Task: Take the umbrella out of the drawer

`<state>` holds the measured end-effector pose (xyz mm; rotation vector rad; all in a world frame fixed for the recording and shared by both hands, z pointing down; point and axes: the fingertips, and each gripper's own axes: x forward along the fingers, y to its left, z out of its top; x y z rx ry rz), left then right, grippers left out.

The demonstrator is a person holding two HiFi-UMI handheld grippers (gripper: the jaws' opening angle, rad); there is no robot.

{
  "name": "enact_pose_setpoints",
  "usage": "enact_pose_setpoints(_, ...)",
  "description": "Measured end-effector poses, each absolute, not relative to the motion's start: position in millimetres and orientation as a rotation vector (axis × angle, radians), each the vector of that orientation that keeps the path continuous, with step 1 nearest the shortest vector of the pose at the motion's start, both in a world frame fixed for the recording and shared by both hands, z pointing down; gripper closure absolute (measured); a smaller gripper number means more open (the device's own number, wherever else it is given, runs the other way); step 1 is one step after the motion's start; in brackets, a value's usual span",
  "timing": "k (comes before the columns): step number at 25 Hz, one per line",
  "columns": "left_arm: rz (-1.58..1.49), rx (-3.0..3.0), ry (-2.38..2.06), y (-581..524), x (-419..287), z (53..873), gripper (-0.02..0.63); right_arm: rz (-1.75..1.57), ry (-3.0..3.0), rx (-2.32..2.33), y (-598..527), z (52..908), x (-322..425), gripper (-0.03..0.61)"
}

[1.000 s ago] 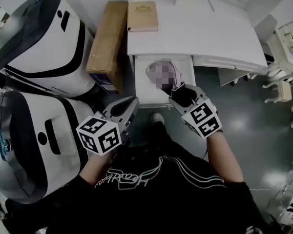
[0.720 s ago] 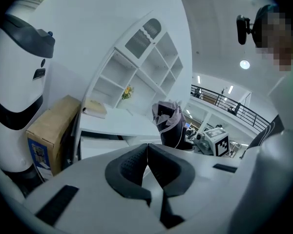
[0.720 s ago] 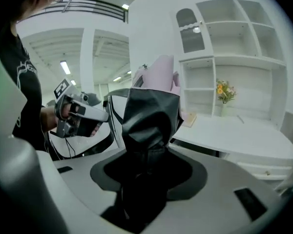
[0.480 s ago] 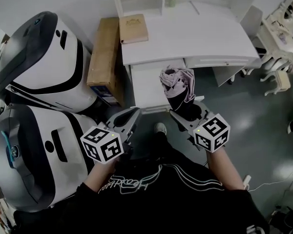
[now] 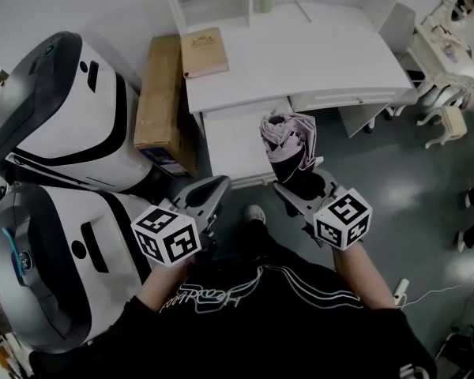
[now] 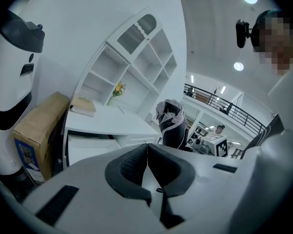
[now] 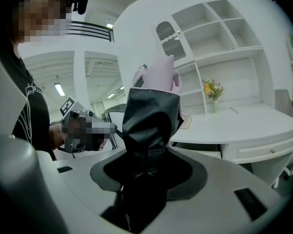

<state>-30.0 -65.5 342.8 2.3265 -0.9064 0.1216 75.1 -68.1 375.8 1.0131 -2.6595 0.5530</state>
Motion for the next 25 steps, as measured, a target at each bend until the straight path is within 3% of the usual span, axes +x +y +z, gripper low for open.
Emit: enact_pose_setpoints(25,0.138,2.341,-0.895,-85.5,2.5,341.5,0.593,0.6,-2.679,1.024,-84.4,379.0,99.8,0.365)
